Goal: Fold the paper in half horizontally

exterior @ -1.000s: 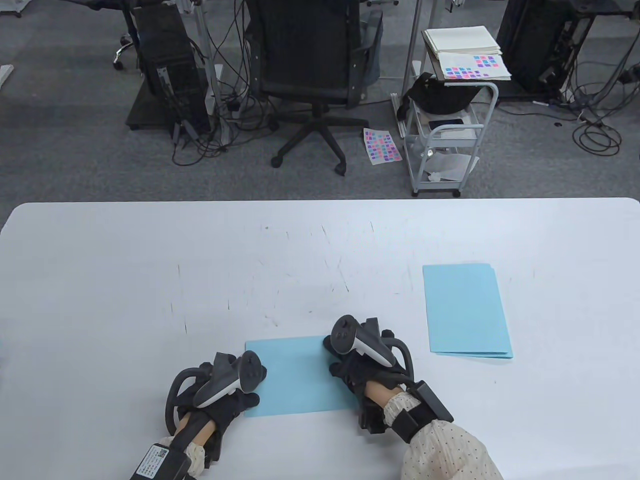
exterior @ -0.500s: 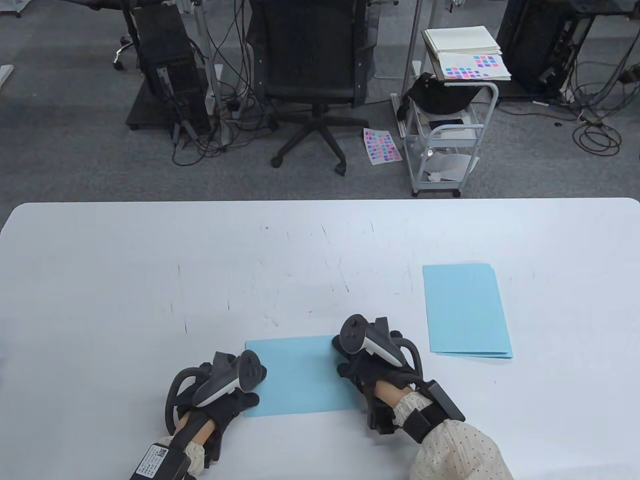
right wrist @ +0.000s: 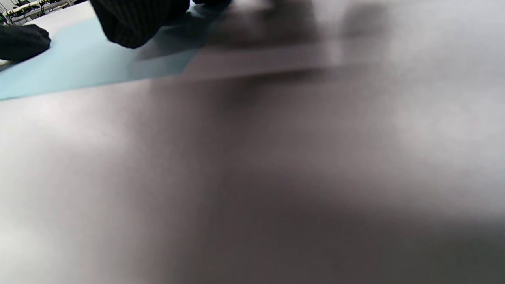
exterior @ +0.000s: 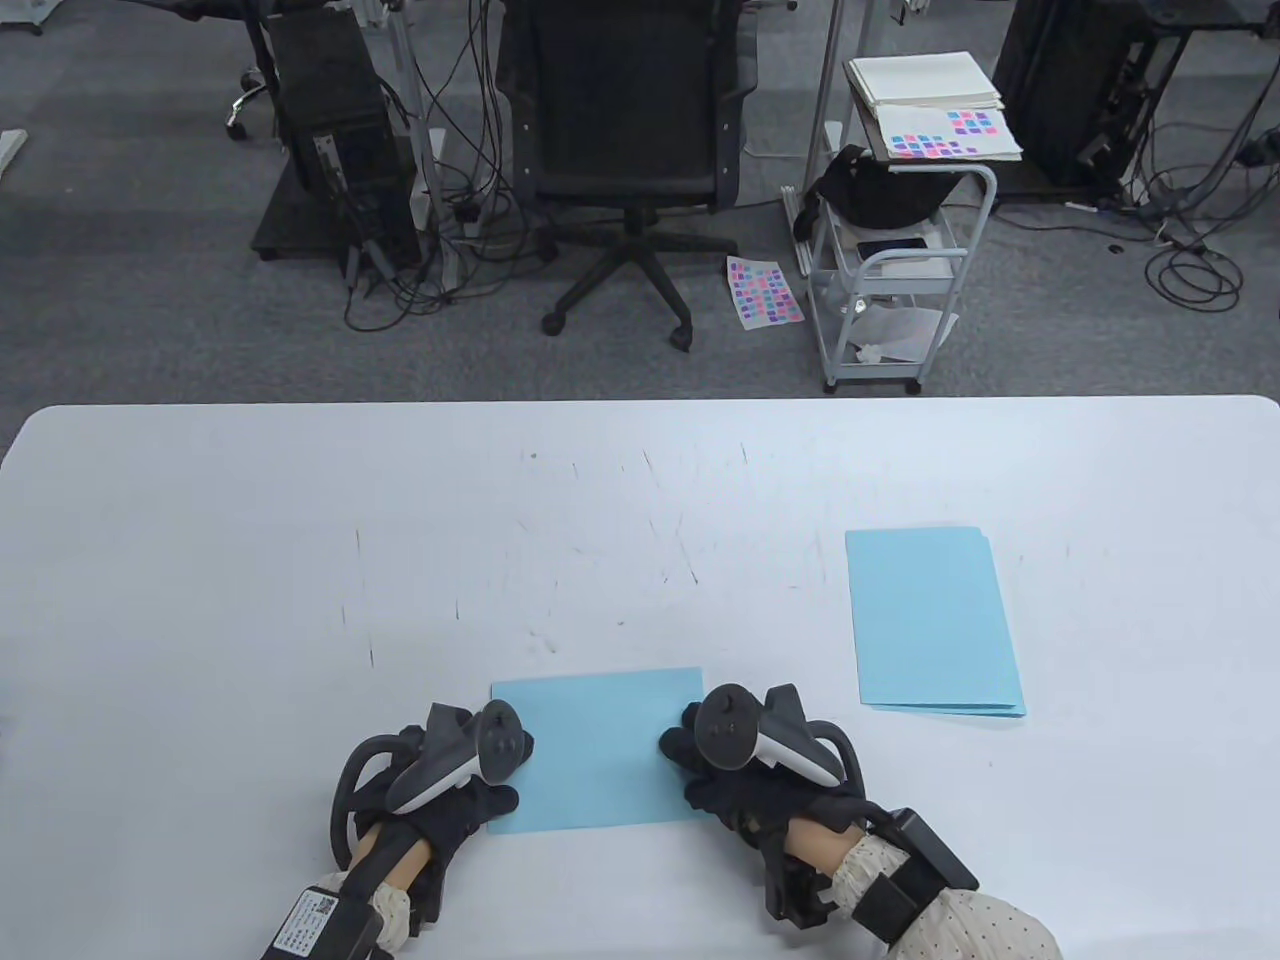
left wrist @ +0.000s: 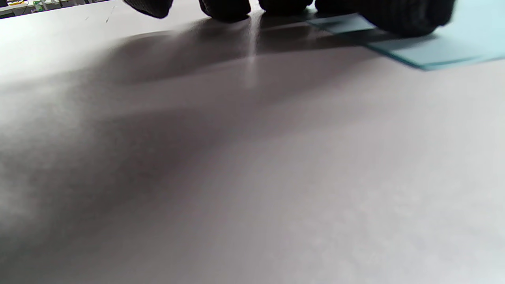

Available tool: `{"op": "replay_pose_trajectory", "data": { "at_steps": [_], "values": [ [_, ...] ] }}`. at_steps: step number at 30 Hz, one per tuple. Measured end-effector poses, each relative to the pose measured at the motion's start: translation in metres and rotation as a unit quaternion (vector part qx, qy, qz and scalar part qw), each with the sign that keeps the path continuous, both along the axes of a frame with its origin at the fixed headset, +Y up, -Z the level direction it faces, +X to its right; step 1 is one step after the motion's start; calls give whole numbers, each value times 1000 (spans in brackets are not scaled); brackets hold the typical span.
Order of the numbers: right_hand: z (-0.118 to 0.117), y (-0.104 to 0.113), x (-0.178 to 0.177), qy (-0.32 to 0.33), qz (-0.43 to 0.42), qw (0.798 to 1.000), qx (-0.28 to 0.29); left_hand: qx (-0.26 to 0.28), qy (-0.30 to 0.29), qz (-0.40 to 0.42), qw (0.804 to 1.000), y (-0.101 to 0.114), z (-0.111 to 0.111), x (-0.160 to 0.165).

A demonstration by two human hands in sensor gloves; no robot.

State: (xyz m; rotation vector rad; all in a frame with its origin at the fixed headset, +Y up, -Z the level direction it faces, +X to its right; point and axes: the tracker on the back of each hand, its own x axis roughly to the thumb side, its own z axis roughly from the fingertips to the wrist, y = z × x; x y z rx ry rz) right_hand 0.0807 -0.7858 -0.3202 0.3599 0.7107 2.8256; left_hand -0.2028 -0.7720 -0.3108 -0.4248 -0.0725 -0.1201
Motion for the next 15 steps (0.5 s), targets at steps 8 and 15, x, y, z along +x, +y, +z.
{"op": "replay_pose_trajectory", "data": {
  "at_steps": [8, 15],
  "values": [
    [1, -1, 1, 6, 5, 1000, 7, 1, 0, -3, 1000, 0, 0, 0],
    [1, 0, 0, 6, 10, 1000, 0, 3, -5, -21, 1000, 5, -3, 5]
  ]
}}
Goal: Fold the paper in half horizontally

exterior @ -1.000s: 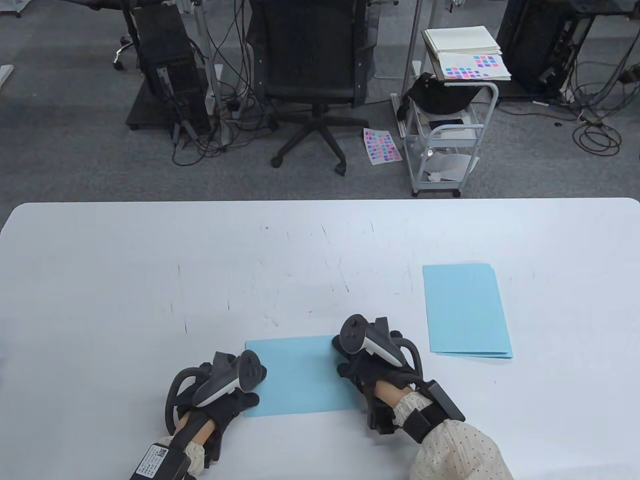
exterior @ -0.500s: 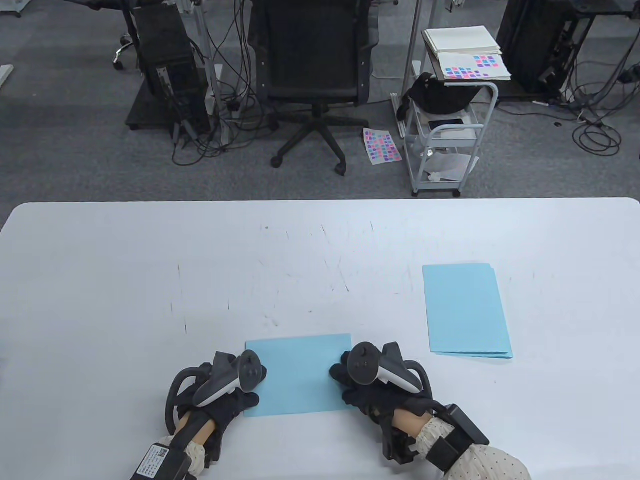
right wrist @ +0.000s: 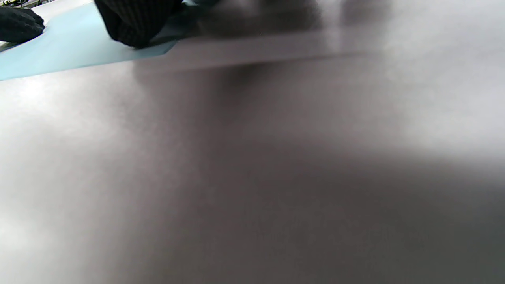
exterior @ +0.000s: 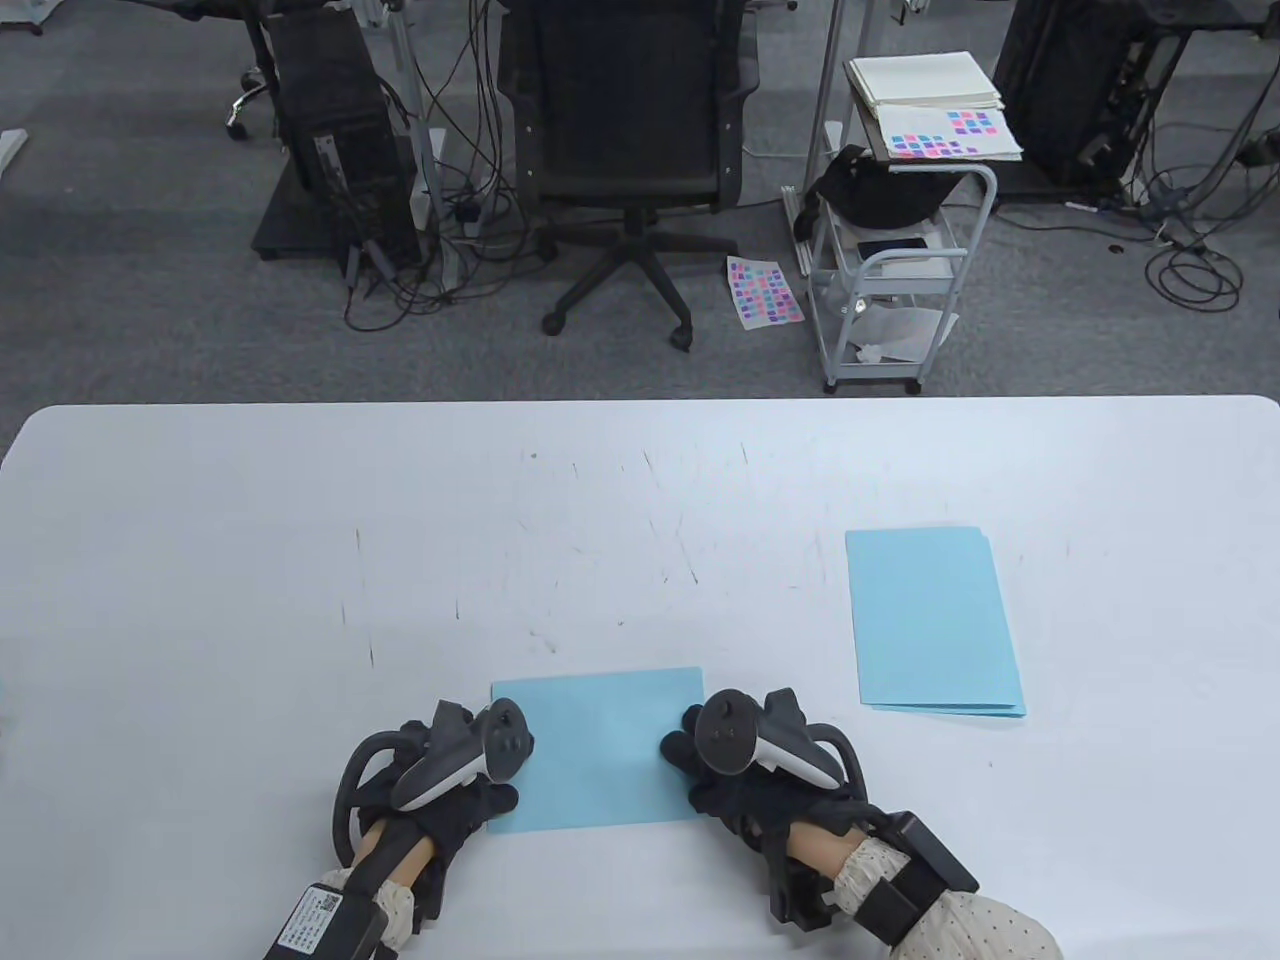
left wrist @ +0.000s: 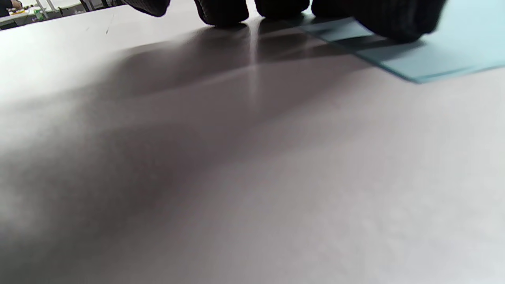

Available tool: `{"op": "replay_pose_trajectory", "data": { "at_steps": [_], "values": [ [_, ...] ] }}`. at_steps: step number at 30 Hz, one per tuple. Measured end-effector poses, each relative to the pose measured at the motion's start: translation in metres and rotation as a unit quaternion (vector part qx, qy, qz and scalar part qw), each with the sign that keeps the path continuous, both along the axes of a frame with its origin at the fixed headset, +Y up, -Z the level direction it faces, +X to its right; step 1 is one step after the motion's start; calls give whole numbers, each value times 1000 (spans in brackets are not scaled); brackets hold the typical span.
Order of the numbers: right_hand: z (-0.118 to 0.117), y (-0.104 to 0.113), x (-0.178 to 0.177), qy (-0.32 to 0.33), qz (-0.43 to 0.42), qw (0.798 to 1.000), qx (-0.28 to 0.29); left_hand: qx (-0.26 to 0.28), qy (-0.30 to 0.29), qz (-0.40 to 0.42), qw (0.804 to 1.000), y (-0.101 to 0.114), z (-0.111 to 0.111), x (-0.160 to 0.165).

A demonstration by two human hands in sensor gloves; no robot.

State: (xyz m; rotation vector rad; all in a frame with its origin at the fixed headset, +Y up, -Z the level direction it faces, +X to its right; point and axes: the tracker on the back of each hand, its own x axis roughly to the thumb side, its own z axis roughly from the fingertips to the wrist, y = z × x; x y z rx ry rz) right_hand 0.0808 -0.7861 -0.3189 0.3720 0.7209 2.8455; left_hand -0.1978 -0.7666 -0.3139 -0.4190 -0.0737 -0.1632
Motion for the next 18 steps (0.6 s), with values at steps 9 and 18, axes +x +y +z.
{"op": "replay_pose_trajectory", "data": {
  "at_steps": [9, 18],
  "values": [
    [0, 1, -1, 1, 3, 1000, -3, -7, 27, 26, 999, 25, -20, 14],
    [-1, 1, 0, 0, 1, 1000, -8, -58, -27, 56, 996, 12, -36, 78]
  ]
}}
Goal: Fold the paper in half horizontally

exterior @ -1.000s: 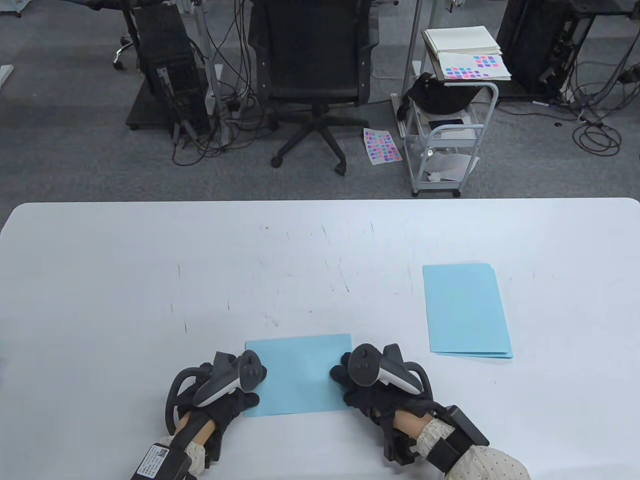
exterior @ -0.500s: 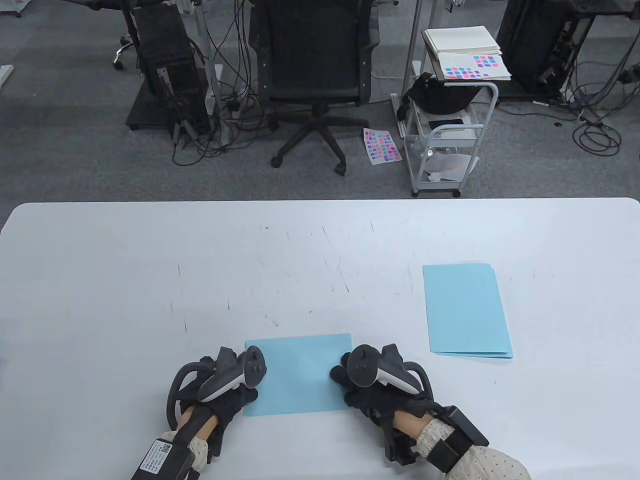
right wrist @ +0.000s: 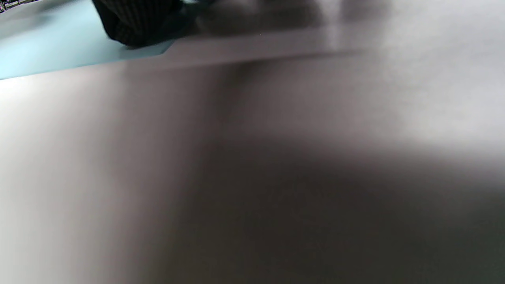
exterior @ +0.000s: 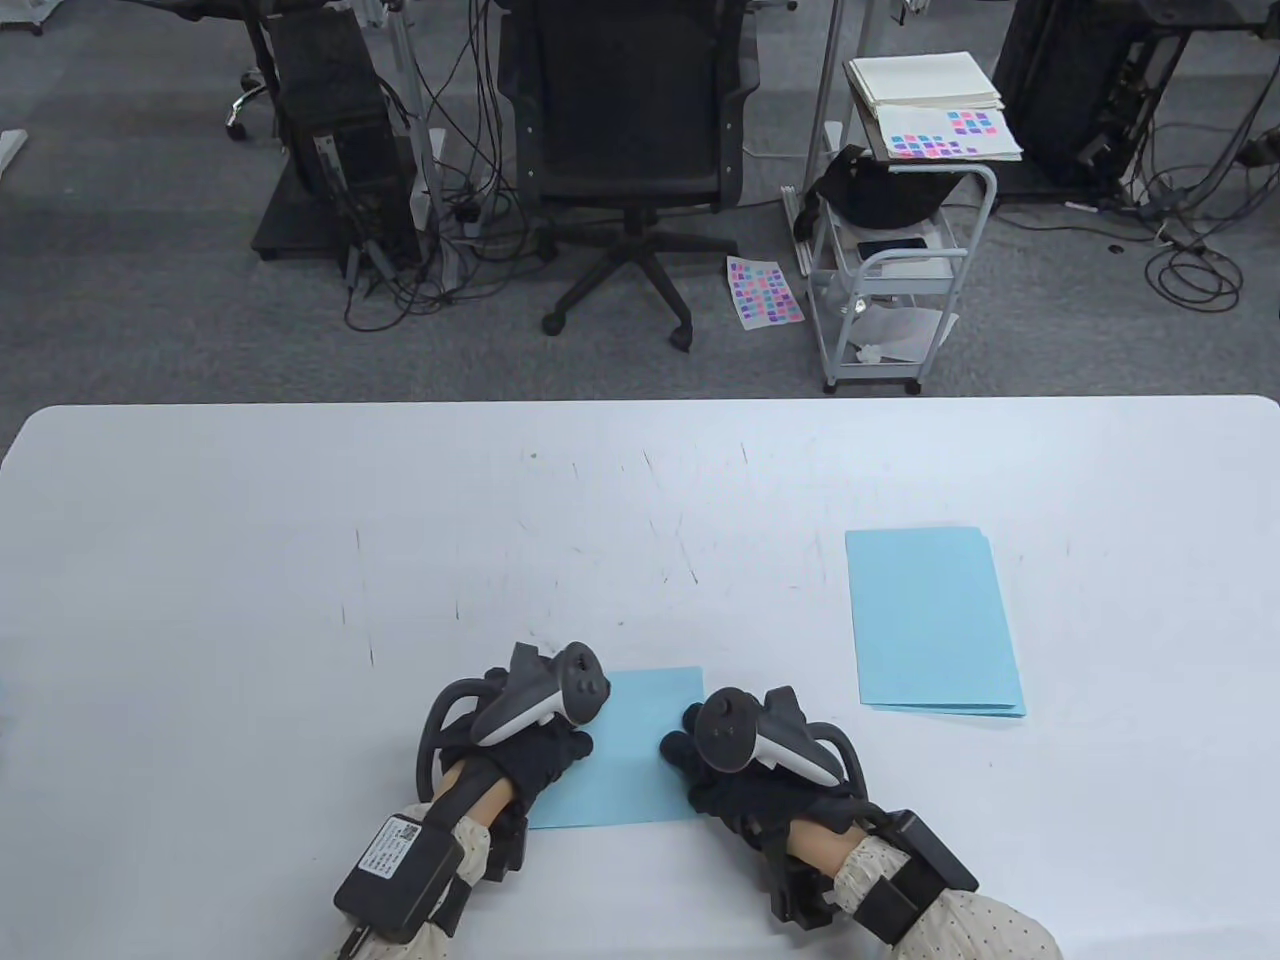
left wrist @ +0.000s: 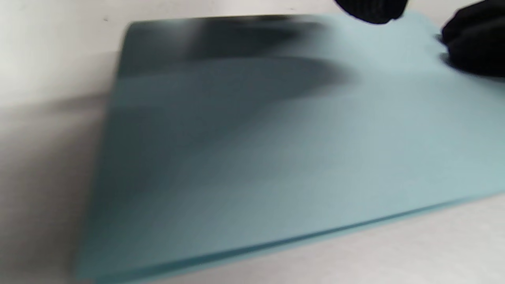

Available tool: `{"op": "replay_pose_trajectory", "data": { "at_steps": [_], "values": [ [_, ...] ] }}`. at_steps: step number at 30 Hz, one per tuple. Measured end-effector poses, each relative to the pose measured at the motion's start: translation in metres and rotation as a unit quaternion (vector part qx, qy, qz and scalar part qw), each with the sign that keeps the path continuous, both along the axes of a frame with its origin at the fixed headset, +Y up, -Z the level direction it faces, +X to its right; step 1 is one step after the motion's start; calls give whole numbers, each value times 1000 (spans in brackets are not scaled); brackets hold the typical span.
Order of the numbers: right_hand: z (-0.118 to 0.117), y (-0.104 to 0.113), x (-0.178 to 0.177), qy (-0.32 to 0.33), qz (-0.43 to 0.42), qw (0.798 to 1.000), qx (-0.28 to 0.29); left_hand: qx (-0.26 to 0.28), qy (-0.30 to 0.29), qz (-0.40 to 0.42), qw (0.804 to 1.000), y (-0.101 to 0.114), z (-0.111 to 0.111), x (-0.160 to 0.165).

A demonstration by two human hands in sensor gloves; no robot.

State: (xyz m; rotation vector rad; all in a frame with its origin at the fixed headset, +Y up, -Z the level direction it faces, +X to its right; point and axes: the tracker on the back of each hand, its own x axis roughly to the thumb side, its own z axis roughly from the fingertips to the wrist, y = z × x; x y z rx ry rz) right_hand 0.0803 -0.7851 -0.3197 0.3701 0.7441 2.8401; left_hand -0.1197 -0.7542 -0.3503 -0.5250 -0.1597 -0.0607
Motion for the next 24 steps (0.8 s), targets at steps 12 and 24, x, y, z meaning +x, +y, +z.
{"op": "replay_pose_trajectory", "data": {
  "at_steps": [12, 24],
  "values": [
    [-1, 1, 0, 3, -1, 1000, -3, -23, -15, -7, 1000, -20, -1, 17],
    [1, 0, 0, 7, 10, 1000, 5, -9, 1, -30, 1000, -17, -4, 5]
  ]
}}
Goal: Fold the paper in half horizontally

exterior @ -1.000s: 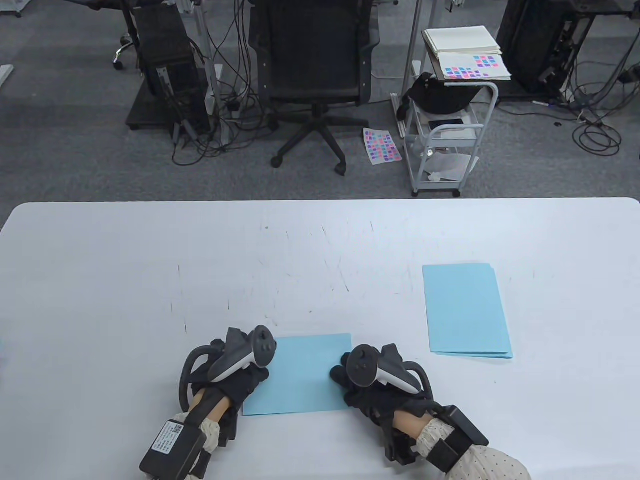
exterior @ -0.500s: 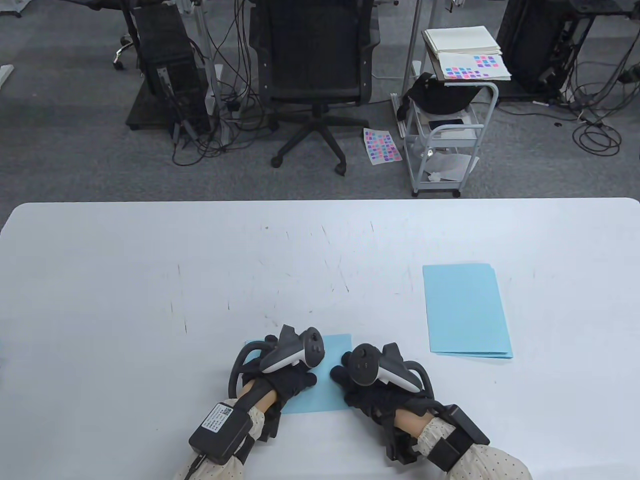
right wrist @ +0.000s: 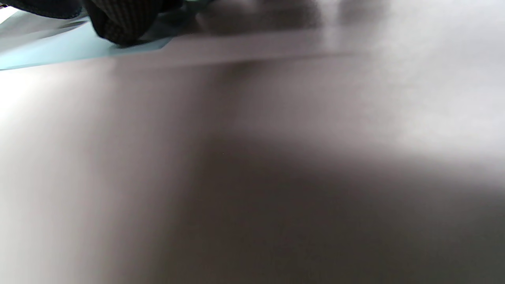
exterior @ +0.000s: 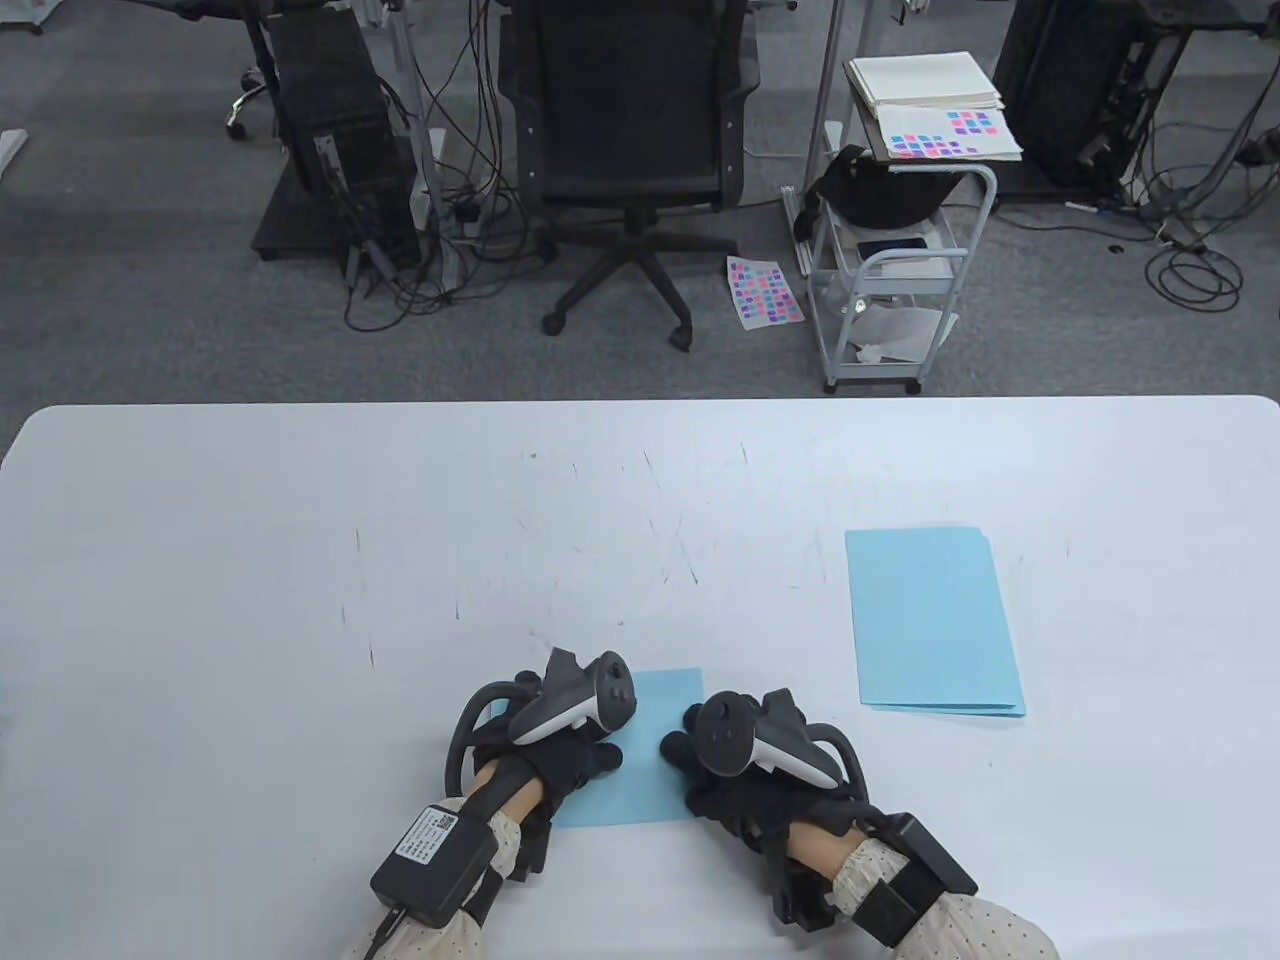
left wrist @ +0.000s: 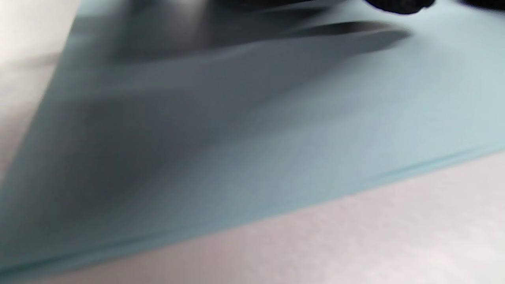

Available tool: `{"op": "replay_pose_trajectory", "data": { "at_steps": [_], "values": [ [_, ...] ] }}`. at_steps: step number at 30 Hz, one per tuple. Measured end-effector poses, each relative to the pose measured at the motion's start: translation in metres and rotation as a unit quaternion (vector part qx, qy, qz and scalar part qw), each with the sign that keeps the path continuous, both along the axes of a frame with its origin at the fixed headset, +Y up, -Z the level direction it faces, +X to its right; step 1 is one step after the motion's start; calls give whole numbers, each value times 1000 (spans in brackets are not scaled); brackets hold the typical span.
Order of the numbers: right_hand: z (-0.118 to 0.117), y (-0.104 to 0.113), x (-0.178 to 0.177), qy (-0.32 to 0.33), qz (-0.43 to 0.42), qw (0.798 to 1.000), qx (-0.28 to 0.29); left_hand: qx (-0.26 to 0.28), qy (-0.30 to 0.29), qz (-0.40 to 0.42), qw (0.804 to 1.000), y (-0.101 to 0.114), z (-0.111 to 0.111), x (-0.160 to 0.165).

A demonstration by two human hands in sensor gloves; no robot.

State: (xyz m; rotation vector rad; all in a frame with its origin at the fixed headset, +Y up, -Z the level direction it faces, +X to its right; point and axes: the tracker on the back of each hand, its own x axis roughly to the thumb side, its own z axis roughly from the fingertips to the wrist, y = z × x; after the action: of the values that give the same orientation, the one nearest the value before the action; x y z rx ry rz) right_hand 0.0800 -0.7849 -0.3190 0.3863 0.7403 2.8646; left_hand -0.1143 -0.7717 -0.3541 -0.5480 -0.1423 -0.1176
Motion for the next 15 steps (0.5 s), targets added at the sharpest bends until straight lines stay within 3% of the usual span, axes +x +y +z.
{"op": "replay_pose_trajectory", "data": {
  "at_steps": [15],
  "values": [
    [1, 0, 0, 0, 2, 1000, 4, 1, 49, -14, 999, 3, -1, -35]
  ]
}}
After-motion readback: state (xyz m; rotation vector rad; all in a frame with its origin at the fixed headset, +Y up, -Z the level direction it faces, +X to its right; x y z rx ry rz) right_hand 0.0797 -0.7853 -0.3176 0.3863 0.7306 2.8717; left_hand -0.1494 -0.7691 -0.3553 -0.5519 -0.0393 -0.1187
